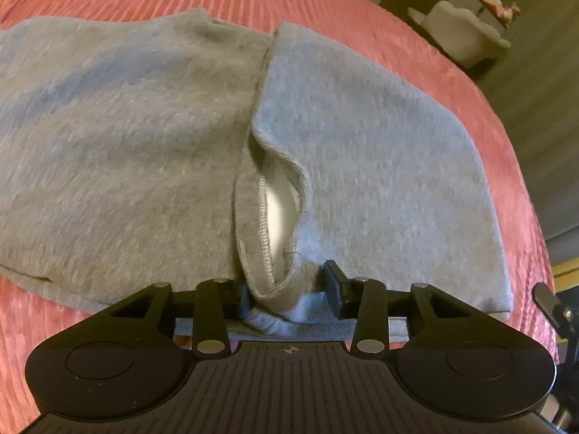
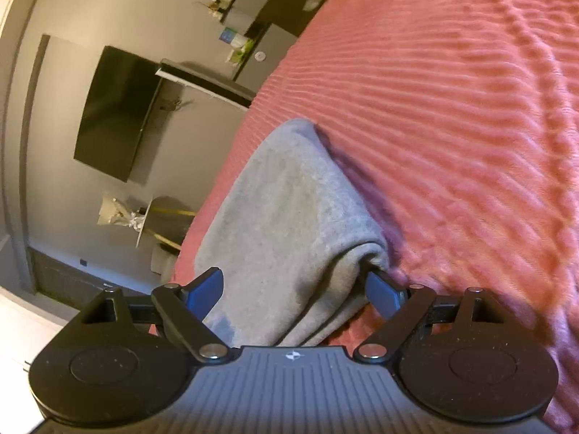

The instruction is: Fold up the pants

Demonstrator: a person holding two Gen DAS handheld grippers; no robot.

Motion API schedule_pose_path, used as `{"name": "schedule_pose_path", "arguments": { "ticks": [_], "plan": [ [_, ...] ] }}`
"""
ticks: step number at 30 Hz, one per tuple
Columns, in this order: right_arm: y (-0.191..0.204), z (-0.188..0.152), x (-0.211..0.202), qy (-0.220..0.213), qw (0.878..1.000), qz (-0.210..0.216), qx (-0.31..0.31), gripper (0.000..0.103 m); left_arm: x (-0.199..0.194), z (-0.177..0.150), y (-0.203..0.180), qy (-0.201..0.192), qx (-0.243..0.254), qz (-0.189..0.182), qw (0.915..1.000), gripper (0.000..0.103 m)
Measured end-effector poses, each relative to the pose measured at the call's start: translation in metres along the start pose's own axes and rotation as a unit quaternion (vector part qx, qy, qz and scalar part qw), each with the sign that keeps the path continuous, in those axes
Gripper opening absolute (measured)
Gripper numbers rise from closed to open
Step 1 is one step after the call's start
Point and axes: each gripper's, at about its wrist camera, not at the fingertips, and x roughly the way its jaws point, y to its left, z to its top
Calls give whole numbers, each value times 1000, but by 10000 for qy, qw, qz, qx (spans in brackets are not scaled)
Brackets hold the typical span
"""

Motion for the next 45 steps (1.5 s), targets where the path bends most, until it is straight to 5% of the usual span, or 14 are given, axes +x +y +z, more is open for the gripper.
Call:
{"name": "schedule_pose_path", "arguments": {
  "ticks": [7, 19, 21, 22, 24, 27, 29, 30, 33, 37, 39, 42, 45],
  "plan": [
    [2, -3, 23, -44, 9998, 161, -138, 86, 1, -2, -7, -29, 120, 169, 9998, 47],
    [4, -4, 35, -306, 9993, 171, -108, 84, -3, -5, -13, -329, 188, 412, 9984, 19],
    [6, 0, 28, -565, 9976, -196, -353, 55, -5, -5, -9, -349, 104, 388, 9986, 19],
    [3, 2, 26, -618, 9962, -459, -407, 27, -6, -6, -9, -367, 78, 420, 9984, 19],
    [-9, 5, 28, -491, 9960, -721, -214, 18, -9, -7, -8, -436, 71, 520, 9977, 19],
    [0, 1, 22, -419, 9959, -724, -331, 27, -12, -7, -5, -494, -21, 514, 9975, 19],
    [15, -3, 13, -341, 9949, -679, -657, 65, -15, -6, 0, -508, -110, 464, 9976, 20],
    [23, -6, 5, -356, 9945, -593, -789, 71, -19, -6, 2, -562, -112, 520, 9970, 22],
    [39, -7, -15, -436, 9923, -449, -1071, 75, -32, -3, -1, -917, 150, 1034, 9903, 25],
    [57, 5, -27, -813, 9884, -203, -1271, 82, -51, 12, -13, -1662, 794, 1786, 9665, 37],
    [71, 10, -19, -923, 9818, -299, -1630, 86, -53, 28, -17, -1719, 897, 1579, 9682, 49],
    [88, 8, 10, -894, 9552, -1102, -2596, 86, -43, 57, -24, -1581, 836, 944, 9793, 50],
    [80, -6, 38, -784, 9300, -1625, -3202, 86, -19, 77, -47, -1598, 1161, 1157, 9735, 49]
  ]
}}
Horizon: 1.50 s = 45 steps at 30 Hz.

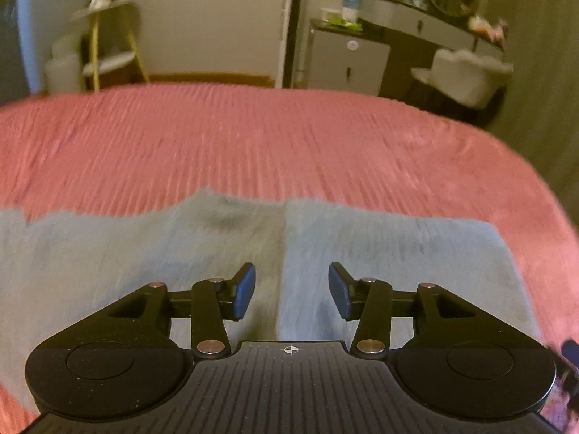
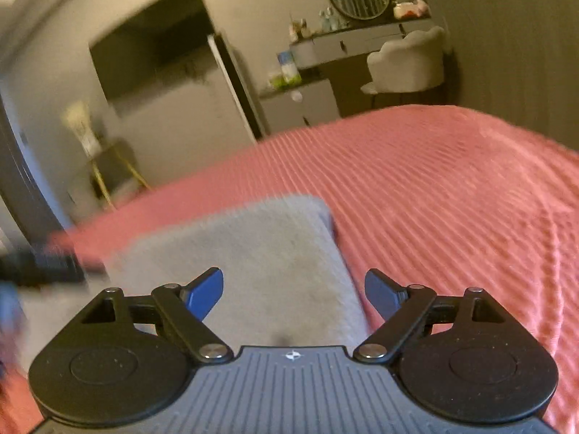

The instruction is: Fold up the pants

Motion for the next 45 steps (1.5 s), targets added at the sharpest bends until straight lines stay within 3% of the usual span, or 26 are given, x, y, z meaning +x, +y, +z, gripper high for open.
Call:
{"name": "schedule_pose_path", "arguments": {
  "ticks": [3, 5, 8, 13, 16, 17, 18, 19, 20, 21, 22, 23, 26, 29, 31, 34, 36, 40, 42, 45],
  "plan": [
    [5, -21, 28, 457, 9965, -446, -544, 86, 22, 4, -29, 27, 456, -107, 9989, 50],
    [0, -29, 41, 695, 9960, -387, -404, 86, 39, 5, -47, 78, 629, -369, 9973, 52],
    [-9, -24, 48, 676, 9975, -179, -19, 86, 74, 2, -64, 267, 958, -53, 9950, 54],
    [-5, -35, 46, 435, 9986, -117, -273, 86, 91, 11, -54, 146, 584, -111, 9981, 65],
    [-10, -33, 50, 406, 9991, -11, -121, 87, 92, 12, -38, 23, 478, -234, 9986, 65],
    [-11, -34, 51, 394, 9992, 8, -98, 87, 91, 15, -31, -29, 470, -245, 9986, 59],
    [-10, -33, 51, 379, 9992, 10, -108, 87, 91, 16, -25, -97, 446, -184, 9988, 57],
    [-9, -33, 52, 359, 9993, 4, -131, 87, 90, 17, -20, -173, 444, 288, 9984, 64],
    [-10, -33, 53, 341, 9993, 0, -141, 87, 90, 20, -13, -180, 476, 1029, 9934, 86],
    [-9, -33, 54, 328, 9994, 3, -139, 87, 87, 24, -4, -207, 429, 1387, 9892, 87],
    [-10, -34, 53, 320, 9994, 11, -136, 87, 75, 25, 10, -328, 269, 1666, 9851, 81],
    [-10, -34, 53, 318, 9994, 5, -133, 87, 59, 23, 24, -487, 128, 1695, 9842, 80],
    [-9, -36, 52, 278, 9995, -11, -119, 87, -3, -1, 71, -1051, -334, 1139, 9873, 100],
    [-10, -40, 50, 202, 9997, -7, -100, 87, -45, -42, 123, -1383, -723, 819, 9843, 100],
    [-9, -41, 49, 166, 9998, -21, -118, 87, -60, -68, 164, -1155, -1207, 686, 9836, 100],
    [-7, -42, 47, 159, 9997, -59, -149, 87, -72, -105, 230, -752, -2132, 744, 9713, 100],
    [-6, -42, 46, 149, 9997, -93, -163, 87, -76, -124, 272, -571, -2886, 827, 9522, 100],
    [-2, -45, 43, 94, 9995, -187, -251, 87, -74, -151, 328, -447, -3978, 519, 9149, 100],
    [-1, -46, 41, 57, 9993, -225, -287, 87, -65, -153, 336, -450, -4098, 348, 9104, 100],
    [-1, -47, 40, 32, 9994, -223, -268, 87, -57, -152, 343, -467, -4091, 267, 9109, 100]
  ]
}}
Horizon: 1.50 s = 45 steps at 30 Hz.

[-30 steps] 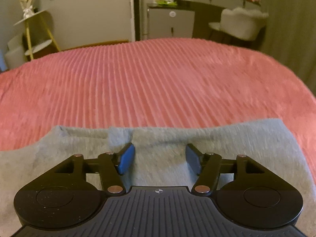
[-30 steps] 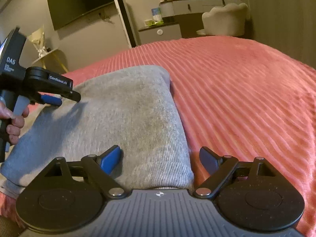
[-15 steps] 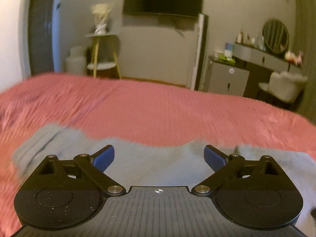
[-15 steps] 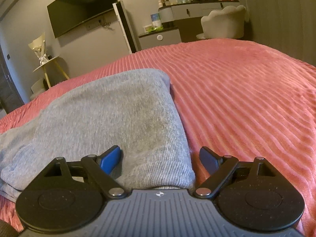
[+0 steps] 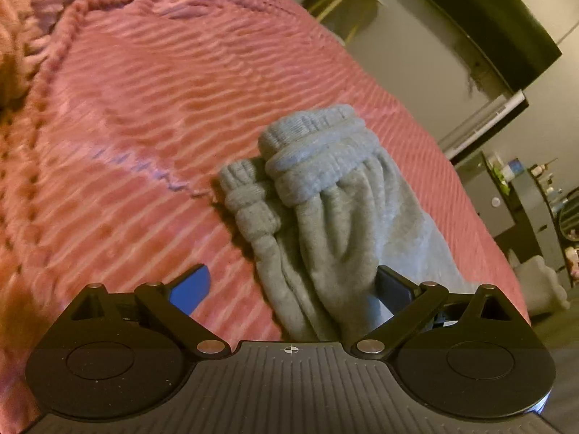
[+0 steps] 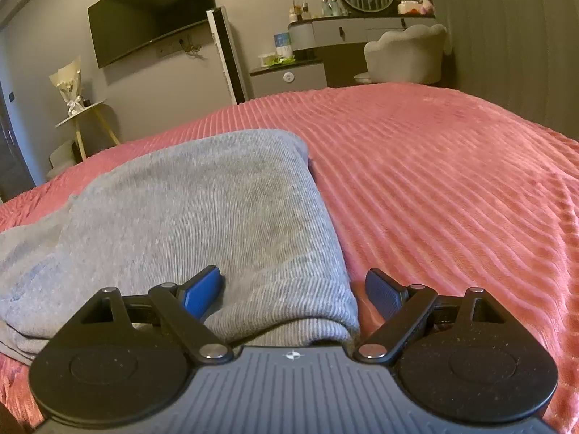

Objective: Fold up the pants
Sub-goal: 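Grasp the gathered sweatpants cuffs with the left gripper and lift them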

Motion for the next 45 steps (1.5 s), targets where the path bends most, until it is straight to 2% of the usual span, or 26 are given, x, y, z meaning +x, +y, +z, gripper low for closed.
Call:
{"name": "schedule_pose_path", "arguments": {
  "ticks": [4, 7, 11, 14, 19, 25, 26, 27, 28, 32, 34, 36, 37, 38, 39, 40, 41, 42, 45],
  "plan": [
    [0, -1, -1, -32, 10000, -22, -16, 87, 14, 17, 4, -23, -27, -106, 9999, 100],
    [1, -3, -2, -89, 9999, -40, -35, 87, 15, 20, 3, 25, -94, -525, 9986, 100],
    [0, -5, -2, -124, 9999, -52, -45, 87, 31, 25, 11, 149, -123, -437, 9989, 100],
    [1, -5, -2, -123, 9999, -67, -56, 87, 29, 25, 21, 86, -336, -696, 9970, 100],
    [1, -6, -3, -154, 9998, -73, -65, 87, 28, 23, 22, -34, -357, -1092, 9934, 98],
    [1, -6, -3, -156, 9998, -80, -67, 87, 23, 17, 40, -374, -719, -1899, 9784, 98],
    [2, -6, -3, -158, 9998, -84, -69, 87, 27, 17, 45, -323, -821, -1873, 9783, 96],
    [2, -6, -3, -161, 9998, -86, -70, 87, 31, 18, 47, -231, -870, -1700, 9813, 87],
    [2, -6, -3, -163, 9998, -89, -71, 87, 34, 19, 47, -181, -843, -1486, 9851, 85],
    [2, -6, -3, -164, 9998, -93, -73, 87, 34, 20, 32, -240, -598, -1429, 9876, 90],
    [2, -6, -3, -170, 9998, -94, -75, 87, 29, 19, 28, -391, -482, -1859, 9806, 88],
    [2, -6, -3, -168, 9998, -96, -74, 87, 27, 18, 34, -513, -663, -2457, 9657, 88],
    [2, -6, -3, -170, 9998, -99, -76, 87, 30, 19, 38, -524, -818, -2580, 9612, 89],
    [2, -6, -3, -172, 9998, -99, -76, 87, 36, 21, 42, -429, -1020, -2433, 9636, 91],
    [2, -6, -3, -173, 9998, -98, -76, 87, 45, 24, 43, -249, -1207, -2090, 9701, 88],
    [2, -6, -3, -175, 9998, -99, -77, 87, 51, 26, 43, -105, -1303, -1830, 9744, 87],
    [2, -6, -3, -175, 9998, -99, -76, 87, 53, 28, 40, -75, -1265, -1729, 9767, 89],
    [2, -6, -3, -173, 9998, -99, -76, 87, 52, 30, 34, -111, -1122, -1770, 9777, 93],
    [2, -6, -3, -176, 9998, -101, -77, 87, 49, 33, 14, -111, -743, -1834, 9802, 91]
  ]
}}
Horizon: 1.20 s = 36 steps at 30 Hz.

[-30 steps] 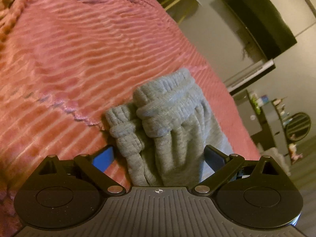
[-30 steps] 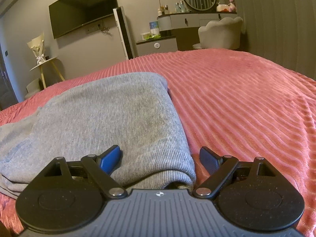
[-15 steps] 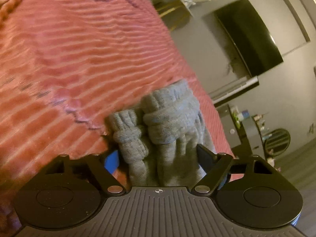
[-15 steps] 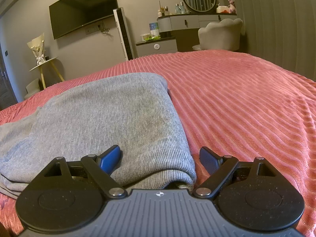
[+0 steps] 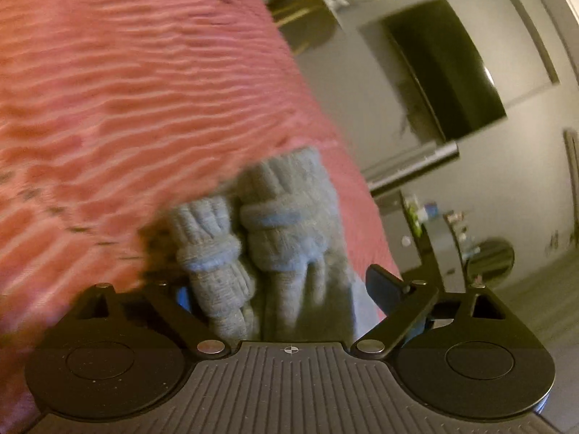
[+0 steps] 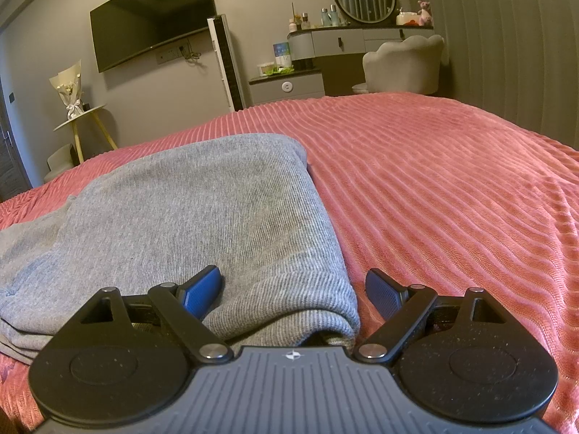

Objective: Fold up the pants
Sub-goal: 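Grasp the gathered sweatpants cuffs with the left gripper and lift them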

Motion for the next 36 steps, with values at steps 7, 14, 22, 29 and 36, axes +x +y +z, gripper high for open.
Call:
{"name": "schedule_pose_path", "arguments": {
  "ticks": [7, 14, 22, 29, 36],
  "plan": [
    [0, 1, 0, -14, 10000, -11, -6, 87, 30, -3, 1, 426, 20, 772, 9961, 64],
    [1, 0, -1, -19, 10000, -19, -7, 87, 43, -3, -24, 461, 235, 1073, 9929, 79],
    [2, 3, 0, 58, 10000, -41, -1, 87, 23, 2, -13, 346, -251, 516, 9978, 23],
    [7, 16, -8, 323, 9994, -111, 69, 86, -4, -6, -78, 3, 704, 440, 9965, 23],
    [-1, 31, -29, 201, 9983, -80, 545, 86, -26, -48, -194, -162, 1990, -279, 9795, 23]
  ]
}}
